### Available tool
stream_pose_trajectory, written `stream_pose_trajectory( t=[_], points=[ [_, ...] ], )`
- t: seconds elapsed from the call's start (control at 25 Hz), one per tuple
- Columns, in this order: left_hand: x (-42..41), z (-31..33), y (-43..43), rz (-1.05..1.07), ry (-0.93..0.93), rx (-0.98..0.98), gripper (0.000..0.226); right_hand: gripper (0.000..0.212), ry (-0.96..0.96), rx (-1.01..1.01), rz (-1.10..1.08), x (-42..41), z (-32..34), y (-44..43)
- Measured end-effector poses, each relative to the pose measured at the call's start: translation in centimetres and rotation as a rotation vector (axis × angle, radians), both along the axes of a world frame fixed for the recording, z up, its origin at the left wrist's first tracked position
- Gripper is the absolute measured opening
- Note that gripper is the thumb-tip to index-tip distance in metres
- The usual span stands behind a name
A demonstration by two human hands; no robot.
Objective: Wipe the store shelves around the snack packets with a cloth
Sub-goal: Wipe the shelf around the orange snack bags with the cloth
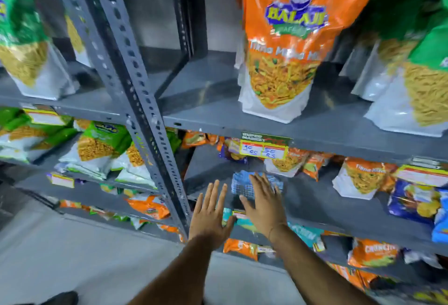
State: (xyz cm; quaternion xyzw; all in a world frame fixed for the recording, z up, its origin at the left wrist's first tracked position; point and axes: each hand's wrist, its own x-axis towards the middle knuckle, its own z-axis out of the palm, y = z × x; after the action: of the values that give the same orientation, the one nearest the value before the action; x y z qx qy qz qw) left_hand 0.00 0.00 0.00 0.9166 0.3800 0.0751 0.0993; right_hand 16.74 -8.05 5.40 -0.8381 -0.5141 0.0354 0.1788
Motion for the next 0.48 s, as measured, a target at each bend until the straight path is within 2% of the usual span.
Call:
stream_pose_trajectory(
  t=[0.12,0.24,0.32,0.48],
  points=[
    [0.6,-2.9,4.0,0.0,-0.13,-0.093,0.117,0.077,0.061,-0.14,-0.076,0.9,-2.7,4.5],
    [1.0,-4.1,7.2,-0.061,-0.045,-0.174,0.117,0.088,0.117,-0.303,-0.144,1.5,-4.7,6.6],
    [1.1,-3.8,9.1,-0.103,0.109,-0.254,0.113,0.097,0.103,-0.369,-0.145,2.5,-5.5,7.0],
    [3.1,-4.1,10.1,-0.07,0.052,-0.312,0.123,0.094,0.058,-0.419,-0.12,4.1,-6.3,6.7]
  ],
)
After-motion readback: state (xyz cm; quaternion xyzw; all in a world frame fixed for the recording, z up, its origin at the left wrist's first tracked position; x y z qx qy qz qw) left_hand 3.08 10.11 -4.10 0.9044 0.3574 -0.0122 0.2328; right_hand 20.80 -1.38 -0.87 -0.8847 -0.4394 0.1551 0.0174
